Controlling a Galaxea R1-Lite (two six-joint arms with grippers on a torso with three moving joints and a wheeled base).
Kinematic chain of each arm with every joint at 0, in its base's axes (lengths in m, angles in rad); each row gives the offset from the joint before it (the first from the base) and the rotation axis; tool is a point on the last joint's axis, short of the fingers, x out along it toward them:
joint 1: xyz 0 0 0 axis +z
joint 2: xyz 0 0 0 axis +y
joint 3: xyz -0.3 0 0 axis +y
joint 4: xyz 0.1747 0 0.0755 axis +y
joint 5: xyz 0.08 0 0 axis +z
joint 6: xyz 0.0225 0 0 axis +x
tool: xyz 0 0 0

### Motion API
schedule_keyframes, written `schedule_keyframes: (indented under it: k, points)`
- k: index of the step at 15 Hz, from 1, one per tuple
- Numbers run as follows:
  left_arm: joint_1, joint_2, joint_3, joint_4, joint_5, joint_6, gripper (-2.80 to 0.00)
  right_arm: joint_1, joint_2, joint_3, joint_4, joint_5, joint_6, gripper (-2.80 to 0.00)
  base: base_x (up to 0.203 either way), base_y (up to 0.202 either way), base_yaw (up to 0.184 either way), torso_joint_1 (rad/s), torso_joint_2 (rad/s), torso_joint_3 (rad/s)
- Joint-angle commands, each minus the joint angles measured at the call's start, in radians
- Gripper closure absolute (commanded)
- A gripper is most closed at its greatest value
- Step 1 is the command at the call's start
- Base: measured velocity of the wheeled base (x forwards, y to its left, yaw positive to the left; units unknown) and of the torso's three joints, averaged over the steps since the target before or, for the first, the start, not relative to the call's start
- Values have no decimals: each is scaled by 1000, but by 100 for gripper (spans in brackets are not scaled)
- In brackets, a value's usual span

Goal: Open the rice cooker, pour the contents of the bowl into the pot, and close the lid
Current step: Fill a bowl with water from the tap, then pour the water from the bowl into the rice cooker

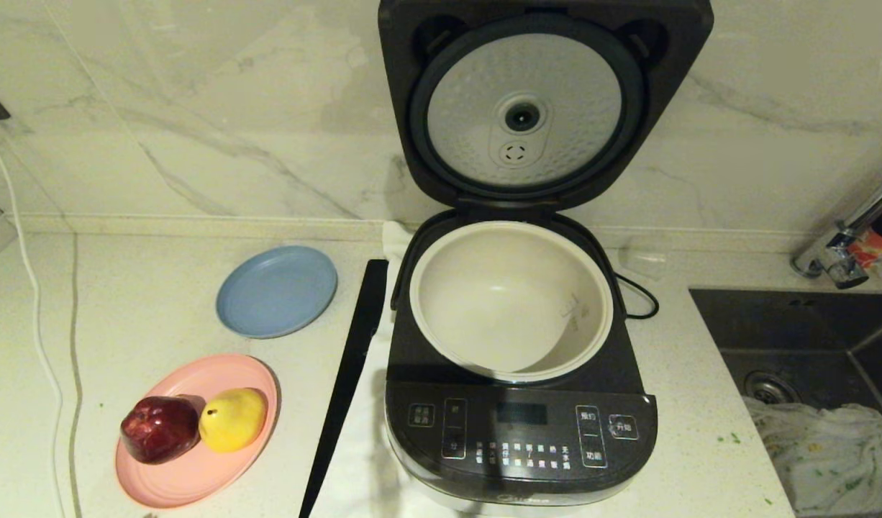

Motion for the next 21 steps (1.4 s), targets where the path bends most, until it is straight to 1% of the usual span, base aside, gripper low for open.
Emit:
schedule_keyframes:
  k: [1,4,6,9,12,14,16,18,21]
  points:
    - [0,-2,0,0,-1,1,0,0,-15,-6,7,3,2,0,0,0,0,0,0,0]
    - [0,-1,0,0,1,1,0,0,-22,4,10,2,-1,0,0,0,0,0,0,0]
    - [0,-1,0,0,-1,1,0,12,-57,55,21,1,-15,0,0,0,0,0,0,0]
    - [0,-1,0,0,1,1,0,57,-165,194,27,-1,-73,0,0,0,0,0,0,0]
    - [0,-2,0,0,0,1,0,129,-322,334,25,-5,-96,0,0,0,0,0,0,0]
    - [0,-1,0,0,1,1,0,193,-442,407,29,-8,-103,0,0,0,0,0,0,0]
    - [0,-2,0,0,0,1,0,276,-556,449,67,-17,-107,0,0,0,0,0,0,0]
    - [0,-1,0,0,-1,1,0,392,-659,456,151,-41,-108,0,0,0,0,0,0,0]
    - [0,-1,0,0,-1,1,0,568,-756,449,246,-94,-106,0,0,0,0,0,0,0]
